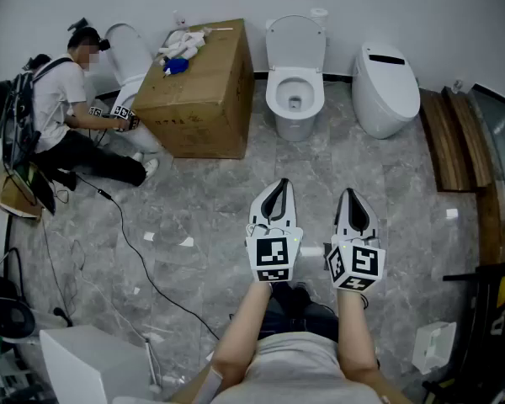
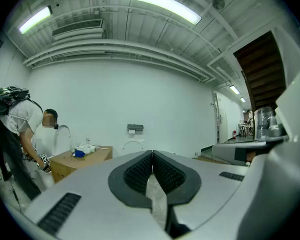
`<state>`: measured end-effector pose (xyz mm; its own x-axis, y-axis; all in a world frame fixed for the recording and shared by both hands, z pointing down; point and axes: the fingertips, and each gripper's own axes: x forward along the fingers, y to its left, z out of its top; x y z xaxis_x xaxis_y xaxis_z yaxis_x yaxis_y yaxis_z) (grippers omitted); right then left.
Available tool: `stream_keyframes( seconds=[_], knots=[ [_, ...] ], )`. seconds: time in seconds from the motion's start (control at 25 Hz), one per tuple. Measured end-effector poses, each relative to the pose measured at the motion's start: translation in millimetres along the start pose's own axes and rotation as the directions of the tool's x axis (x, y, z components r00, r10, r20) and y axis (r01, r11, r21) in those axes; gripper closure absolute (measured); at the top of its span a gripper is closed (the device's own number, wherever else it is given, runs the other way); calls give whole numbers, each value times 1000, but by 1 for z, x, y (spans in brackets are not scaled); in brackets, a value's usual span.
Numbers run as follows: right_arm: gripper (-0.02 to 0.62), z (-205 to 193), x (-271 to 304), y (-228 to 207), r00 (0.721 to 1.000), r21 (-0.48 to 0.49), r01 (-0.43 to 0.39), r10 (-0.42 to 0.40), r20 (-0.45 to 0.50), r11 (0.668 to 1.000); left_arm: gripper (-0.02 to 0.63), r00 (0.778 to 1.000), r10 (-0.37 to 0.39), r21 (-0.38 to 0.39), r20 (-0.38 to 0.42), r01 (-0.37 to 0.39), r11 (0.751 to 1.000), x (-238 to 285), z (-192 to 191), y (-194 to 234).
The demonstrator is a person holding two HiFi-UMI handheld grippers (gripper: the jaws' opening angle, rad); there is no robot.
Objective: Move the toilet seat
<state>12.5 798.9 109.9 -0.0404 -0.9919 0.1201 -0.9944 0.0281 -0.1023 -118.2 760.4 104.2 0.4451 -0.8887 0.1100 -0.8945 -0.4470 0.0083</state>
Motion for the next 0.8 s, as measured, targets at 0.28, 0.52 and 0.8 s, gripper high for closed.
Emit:
stream_keyframes(
  seconds=[0.28, 0.52, 0.8],
  knots=[
    [581, -2, 0, -4, 1000, -8, -2, 1, -6, 1000, 589, 1000, -2, 1, -7, 2, 1000, 4, -2, -5],
    [581, -3, 1, -17, 1000, -6, -3, 3, -9, 1000, 589, 1000, 3, -3, -10, -3, 1000, 9, -3, -14],
    [581, -7, 4, -37, 999, -2, -34, 34, -8, 999, 589, 999, 29, -1, -21, -29, 1000, 16, -10, -28]
  ],
)
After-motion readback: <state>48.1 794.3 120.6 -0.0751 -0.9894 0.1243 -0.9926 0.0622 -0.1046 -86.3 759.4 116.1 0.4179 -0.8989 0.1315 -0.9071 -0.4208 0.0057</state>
